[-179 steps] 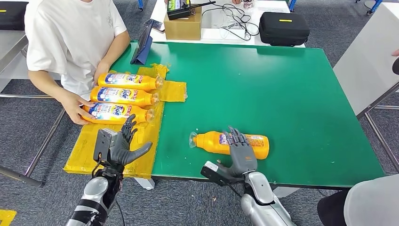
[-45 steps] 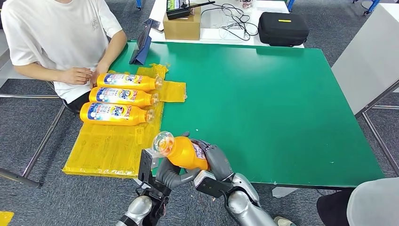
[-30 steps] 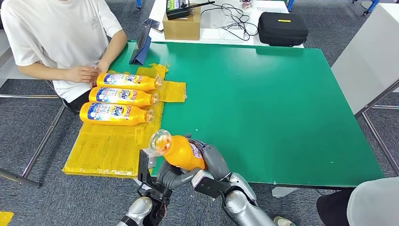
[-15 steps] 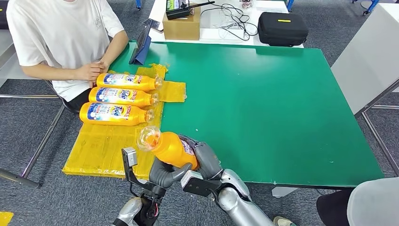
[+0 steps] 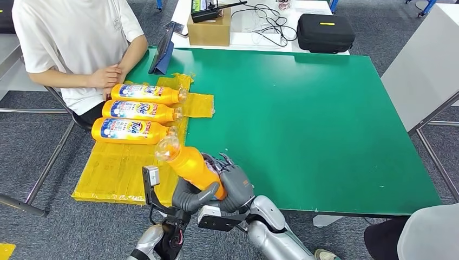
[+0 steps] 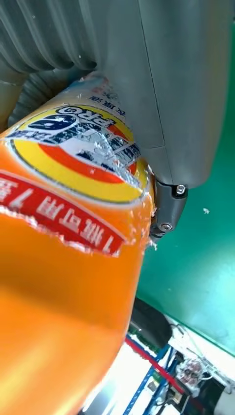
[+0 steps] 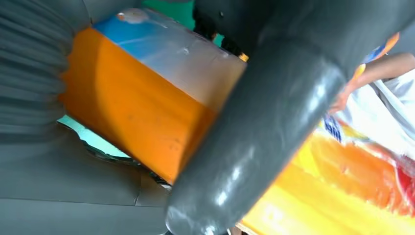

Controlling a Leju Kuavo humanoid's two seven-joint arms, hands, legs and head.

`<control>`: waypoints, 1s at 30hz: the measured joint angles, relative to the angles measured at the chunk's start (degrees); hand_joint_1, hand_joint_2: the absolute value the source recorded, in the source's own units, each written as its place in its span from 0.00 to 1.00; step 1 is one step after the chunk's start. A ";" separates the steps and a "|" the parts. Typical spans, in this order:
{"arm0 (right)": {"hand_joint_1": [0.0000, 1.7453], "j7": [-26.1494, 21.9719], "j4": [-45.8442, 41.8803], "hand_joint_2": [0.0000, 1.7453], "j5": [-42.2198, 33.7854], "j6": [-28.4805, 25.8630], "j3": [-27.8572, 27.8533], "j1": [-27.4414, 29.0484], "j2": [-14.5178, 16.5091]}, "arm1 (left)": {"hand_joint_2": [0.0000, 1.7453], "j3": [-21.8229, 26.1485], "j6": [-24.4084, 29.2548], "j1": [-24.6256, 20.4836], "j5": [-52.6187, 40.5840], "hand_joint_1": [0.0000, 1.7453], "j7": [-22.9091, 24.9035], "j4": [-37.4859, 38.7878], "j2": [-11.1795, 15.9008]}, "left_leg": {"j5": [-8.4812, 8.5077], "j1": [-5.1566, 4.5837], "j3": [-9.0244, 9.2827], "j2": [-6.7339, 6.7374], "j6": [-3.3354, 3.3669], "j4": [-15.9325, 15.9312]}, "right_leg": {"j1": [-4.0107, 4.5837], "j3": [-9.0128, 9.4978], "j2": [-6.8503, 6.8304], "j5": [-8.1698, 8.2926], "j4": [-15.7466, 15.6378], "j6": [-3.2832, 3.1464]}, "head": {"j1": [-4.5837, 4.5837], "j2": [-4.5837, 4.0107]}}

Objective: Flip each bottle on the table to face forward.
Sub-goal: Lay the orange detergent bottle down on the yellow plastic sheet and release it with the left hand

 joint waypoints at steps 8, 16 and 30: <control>0.00 0.06 1.38 1.00 0.45 -0.99 0.38 -0.29 0.03 | 1.00 0.76 5.08 -1.56 -3.72 1.00 -0.97 1.26 -0.28 | 0.00 0.00 -0.01 0.00 0.00 0.00 | 0.00 0.00 0.00 0.00 0.00 0.00 | 0.01 0.00; 0.00 1.94 2.65 1.00 4.03 -6.58 1.22 -0.75 0.66 | 1.00 5.10 14.27 -7.53 -13.20 1.00 -2.48 5.37 1.13 | 0.03 0.02 -0.01 0.00 0.00 0.00 | 0.01 0.00 0.00 0.01 0.06 0.00 | 0.00 0.00; 0.00 4.04 5.58 1.00 6.25 -5.87 2.05 -2.08 1.89 | 1.00 9.48 32.19 -11.72 -38.96 1.00 -5.33 7.43 3.68 | 0.03 0.01 -0.05 -0.02 0.00 0.00 | 0.00 -0.03 -0.02 0.01 0.06 0.00 | 0.01 0.00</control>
